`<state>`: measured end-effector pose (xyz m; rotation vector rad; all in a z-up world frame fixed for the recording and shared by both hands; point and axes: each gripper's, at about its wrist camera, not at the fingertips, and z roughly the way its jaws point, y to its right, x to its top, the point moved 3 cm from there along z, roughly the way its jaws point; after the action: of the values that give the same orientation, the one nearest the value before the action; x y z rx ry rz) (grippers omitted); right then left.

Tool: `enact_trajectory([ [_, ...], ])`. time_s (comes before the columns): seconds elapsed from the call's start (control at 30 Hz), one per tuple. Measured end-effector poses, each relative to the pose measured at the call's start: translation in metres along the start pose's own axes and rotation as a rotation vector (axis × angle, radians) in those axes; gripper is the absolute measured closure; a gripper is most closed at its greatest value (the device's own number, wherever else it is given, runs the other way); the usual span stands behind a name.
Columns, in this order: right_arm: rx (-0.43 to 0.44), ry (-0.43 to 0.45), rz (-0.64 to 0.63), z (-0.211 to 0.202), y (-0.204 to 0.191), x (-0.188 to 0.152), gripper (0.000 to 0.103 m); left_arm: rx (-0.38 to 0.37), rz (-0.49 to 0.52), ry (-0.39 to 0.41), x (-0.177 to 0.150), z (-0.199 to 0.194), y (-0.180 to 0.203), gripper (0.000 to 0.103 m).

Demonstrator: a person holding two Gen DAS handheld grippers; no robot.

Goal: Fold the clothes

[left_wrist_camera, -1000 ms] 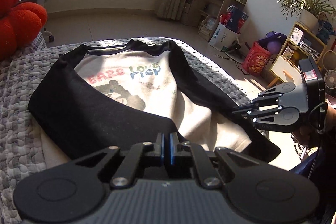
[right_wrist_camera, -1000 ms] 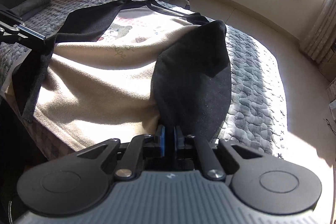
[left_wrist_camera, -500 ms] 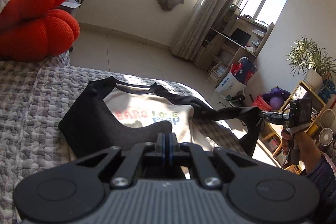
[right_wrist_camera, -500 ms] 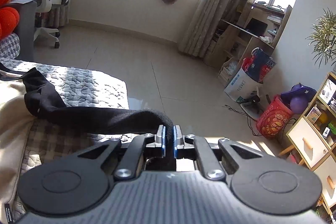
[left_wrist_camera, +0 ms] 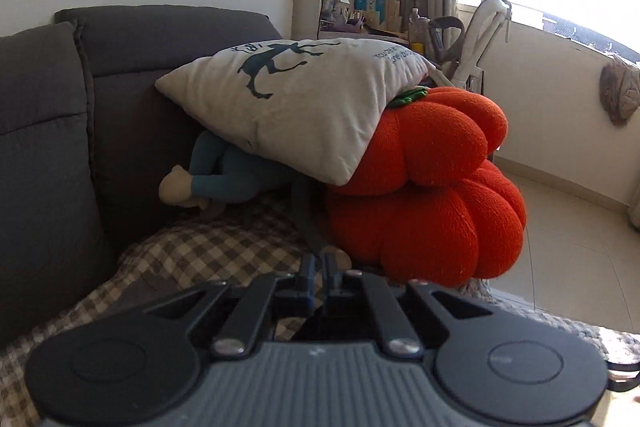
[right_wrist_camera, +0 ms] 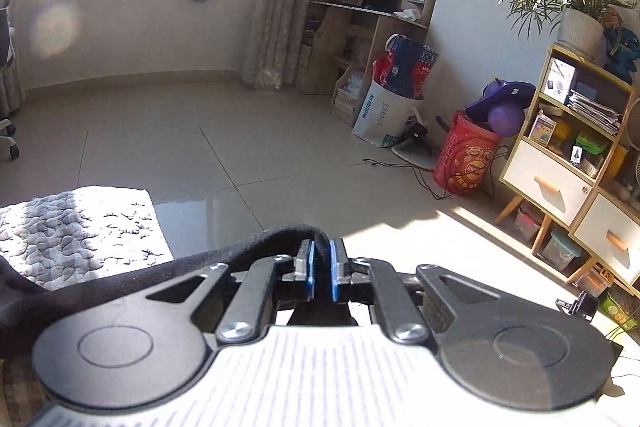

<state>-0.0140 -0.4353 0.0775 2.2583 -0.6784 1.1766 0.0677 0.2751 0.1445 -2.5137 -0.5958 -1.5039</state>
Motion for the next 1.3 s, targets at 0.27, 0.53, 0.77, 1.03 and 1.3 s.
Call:
enact_trajectory([
  [0.27,0.305,-0.008,-0.145,-0.047,-0.017,-0.011,0.043,-0.216,0.003,-0.211,-0.074,-0.036,0.021,0.060],
  [0.53,0.841,-0.244,-0.125,-0.129,-0.039,-0.056,0.043,-0.386,0.193,-0.426,-0.180,-0.121,0.072,0.060],
  [0.77,0.906,-0.414,-0.100,-0.155,-0.028,-0.119,0.056,-0.397,0.259,-0.479,-0.233,-0.149,0.075,0.061],
  [1.03,0.910,-0.403,-0.108,-0.167,-0.024,-0.140,0.092,-0.423,0.274,-0.464,-0.249,-0.150,0.081,0.093],
  [1.3,0.948,-0.274,0.112,-0.191,0.041,-0.104,0.094,-0.536,0.093,-0.426,-0.208,-0.162,0.047,0.099],
])
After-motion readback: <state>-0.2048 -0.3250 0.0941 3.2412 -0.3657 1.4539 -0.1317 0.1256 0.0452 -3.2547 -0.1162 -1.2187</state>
